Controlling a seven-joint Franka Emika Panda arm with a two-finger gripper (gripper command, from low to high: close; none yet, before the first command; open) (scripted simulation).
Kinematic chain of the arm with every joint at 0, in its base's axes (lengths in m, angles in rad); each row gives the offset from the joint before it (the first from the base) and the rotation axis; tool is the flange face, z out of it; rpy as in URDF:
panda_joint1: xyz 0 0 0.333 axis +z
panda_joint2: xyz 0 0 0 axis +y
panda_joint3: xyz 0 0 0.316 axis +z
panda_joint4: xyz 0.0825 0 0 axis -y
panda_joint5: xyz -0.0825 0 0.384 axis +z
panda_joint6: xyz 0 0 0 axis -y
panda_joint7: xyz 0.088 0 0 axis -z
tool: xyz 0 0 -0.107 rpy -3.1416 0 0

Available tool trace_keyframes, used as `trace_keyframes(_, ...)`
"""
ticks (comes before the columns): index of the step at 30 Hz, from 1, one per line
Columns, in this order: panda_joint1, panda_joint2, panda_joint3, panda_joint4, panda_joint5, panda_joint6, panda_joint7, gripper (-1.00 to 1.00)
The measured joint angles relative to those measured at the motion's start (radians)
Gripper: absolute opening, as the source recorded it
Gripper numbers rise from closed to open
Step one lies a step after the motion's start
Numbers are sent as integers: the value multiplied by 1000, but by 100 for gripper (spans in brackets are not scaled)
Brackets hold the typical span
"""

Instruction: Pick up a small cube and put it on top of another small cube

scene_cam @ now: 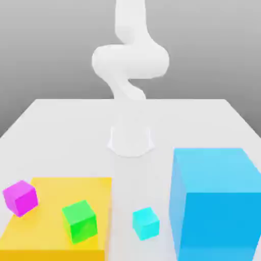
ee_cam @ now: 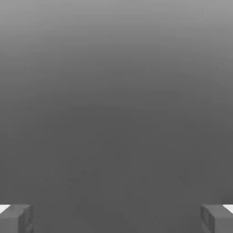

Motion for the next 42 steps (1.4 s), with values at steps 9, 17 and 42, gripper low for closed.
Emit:
trace_keyframes(9, -79, 358, 78, -20, -228, 31, -49, 0)
trace_keyframes(17, -93, 637, 56, -57, -284, 86, -243, 0)
trace_keyframes(42, -294, 859, 345, -372, -51, 527, -1717, 0)
